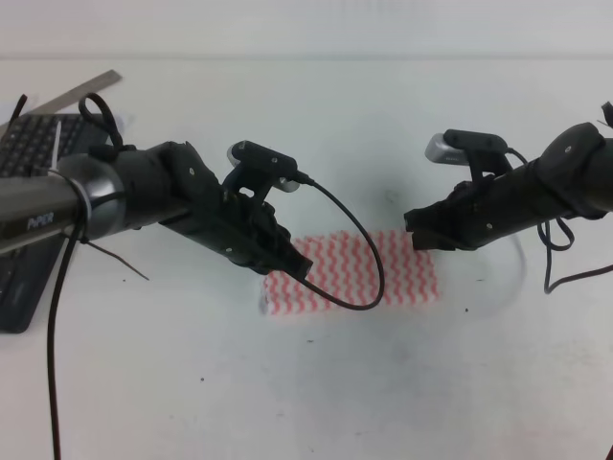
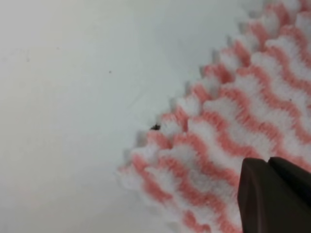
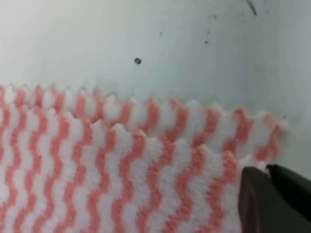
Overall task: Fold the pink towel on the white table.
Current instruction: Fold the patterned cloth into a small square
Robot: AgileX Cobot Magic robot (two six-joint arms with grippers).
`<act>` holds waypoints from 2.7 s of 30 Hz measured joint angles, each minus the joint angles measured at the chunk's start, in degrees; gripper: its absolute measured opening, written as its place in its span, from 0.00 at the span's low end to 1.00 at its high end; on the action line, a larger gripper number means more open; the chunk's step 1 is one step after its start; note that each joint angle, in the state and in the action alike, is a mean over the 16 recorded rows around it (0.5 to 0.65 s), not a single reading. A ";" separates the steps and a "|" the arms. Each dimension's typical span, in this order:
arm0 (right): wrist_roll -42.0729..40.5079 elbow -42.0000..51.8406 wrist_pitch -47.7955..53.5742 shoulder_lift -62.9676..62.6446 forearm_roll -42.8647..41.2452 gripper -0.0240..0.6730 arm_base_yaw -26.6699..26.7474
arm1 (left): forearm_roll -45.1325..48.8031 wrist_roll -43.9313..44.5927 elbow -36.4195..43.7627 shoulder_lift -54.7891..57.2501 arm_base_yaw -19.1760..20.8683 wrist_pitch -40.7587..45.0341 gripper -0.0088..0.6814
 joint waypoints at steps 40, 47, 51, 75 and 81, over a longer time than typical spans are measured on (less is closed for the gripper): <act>0.00 -1.02 -4.03 0.56 5.31 0.20 -0.01 | -0.02 0.58 0.00 -0.02 0.00 -0.52 0.01; 0.02 -1.54 -3.13 0.54 5.50 0.41 -0.01 | -0.06 0.63 0.01 -0.25 -0.01 -0.74 0.01; 0.07 -1.60 -2.77 0.12 5.26 0.46 -0.01 | -0.07 0.64 0.00 -0.55 -0.01 -0.82 0.01; 23.72 -2.78 13.22 -7.63 -18.12 0.24 0.96 | -4.96 1.02 0.01 -2.18 0.00 -0.42 0.01; 23.94 -2.82 13.50 -7.29 -18.16 0.30 1.82 | -5.12 1.11 0.00 -0.03 0.01 -1.31 0.01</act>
